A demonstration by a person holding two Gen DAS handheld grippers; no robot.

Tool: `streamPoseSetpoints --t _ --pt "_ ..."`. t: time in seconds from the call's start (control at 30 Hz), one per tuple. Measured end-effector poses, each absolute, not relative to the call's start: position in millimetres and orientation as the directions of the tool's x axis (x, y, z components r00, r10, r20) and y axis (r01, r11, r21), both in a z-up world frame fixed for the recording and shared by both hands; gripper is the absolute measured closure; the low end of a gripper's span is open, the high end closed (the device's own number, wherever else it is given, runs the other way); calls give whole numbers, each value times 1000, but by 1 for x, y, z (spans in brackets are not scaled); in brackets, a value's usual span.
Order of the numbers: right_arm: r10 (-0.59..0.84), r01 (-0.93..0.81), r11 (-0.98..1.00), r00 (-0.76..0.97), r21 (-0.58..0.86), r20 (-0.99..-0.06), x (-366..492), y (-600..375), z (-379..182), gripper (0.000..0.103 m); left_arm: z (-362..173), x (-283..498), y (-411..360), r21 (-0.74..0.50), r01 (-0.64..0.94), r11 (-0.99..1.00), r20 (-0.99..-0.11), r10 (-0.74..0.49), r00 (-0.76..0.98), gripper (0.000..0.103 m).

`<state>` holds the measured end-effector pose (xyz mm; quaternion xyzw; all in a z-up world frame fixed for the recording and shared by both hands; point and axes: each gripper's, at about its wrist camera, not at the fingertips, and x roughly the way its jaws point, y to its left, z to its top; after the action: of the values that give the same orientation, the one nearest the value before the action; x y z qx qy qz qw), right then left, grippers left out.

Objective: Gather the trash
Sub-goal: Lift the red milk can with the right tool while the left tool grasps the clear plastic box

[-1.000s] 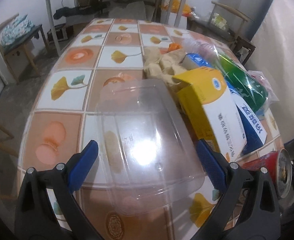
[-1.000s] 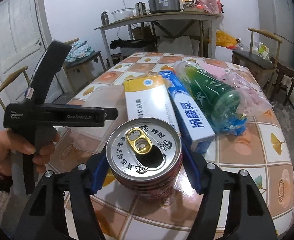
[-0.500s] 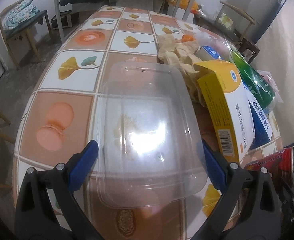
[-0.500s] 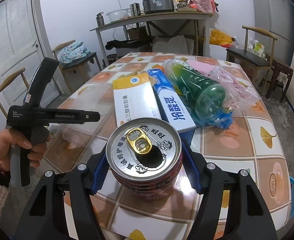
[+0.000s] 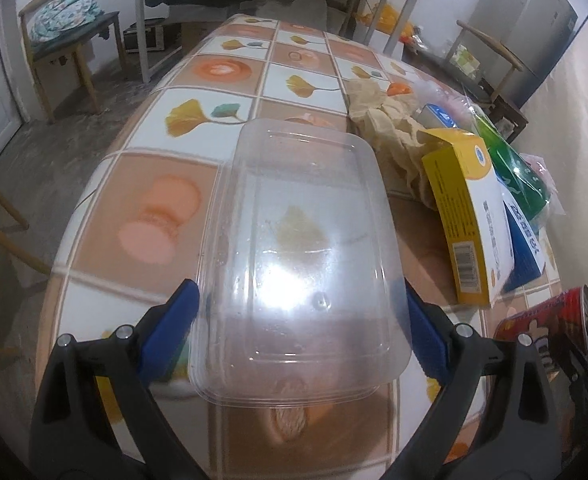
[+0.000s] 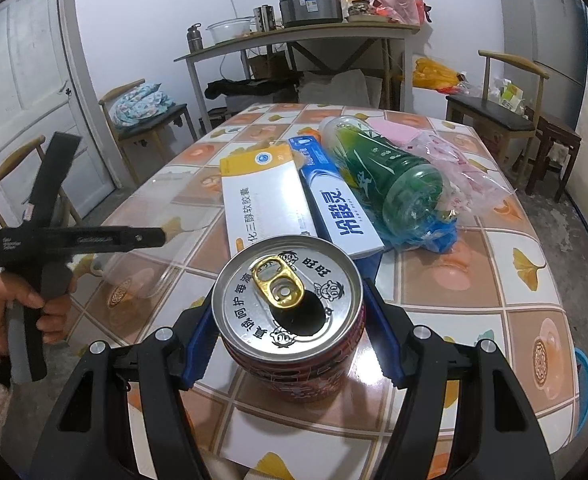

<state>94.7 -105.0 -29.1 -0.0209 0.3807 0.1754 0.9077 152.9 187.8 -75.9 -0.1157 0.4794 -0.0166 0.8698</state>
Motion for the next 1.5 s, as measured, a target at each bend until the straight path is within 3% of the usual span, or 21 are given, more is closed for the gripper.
streamPoseSetpoints --t 0.47,0.7,1.1,1.23,1.33,1.5 --pt "303 -344 935 642 89 -705 93 -104 -30 37 -72 112 188 -236 -60 970 -831 -170 530 11" --pt "301 -358 931 636 74 -710 97 -96 -29 26 -72 130 190 -232 -54 971 -840 -172 514 11" --pt "286 -346 935 617 73 -733 106 -89 -39 23 -77 147 185 -175 -42 984 -857 -132 498 11" --pt "278 -345 936 615 65 -738 107 -88 -41 25 -78 148 185 -169 -31 985 -859 -131 494 11" --pt "264 -339 939 617 52 -741 109 -87 -41 38 -79 149 185 -176 -28 984 -858 -139 494 11" --pt "269 -338 939 617 59 -740 109 -88 -40 38 -78 148 185 -177 -34 984 -856 -136 500 13"
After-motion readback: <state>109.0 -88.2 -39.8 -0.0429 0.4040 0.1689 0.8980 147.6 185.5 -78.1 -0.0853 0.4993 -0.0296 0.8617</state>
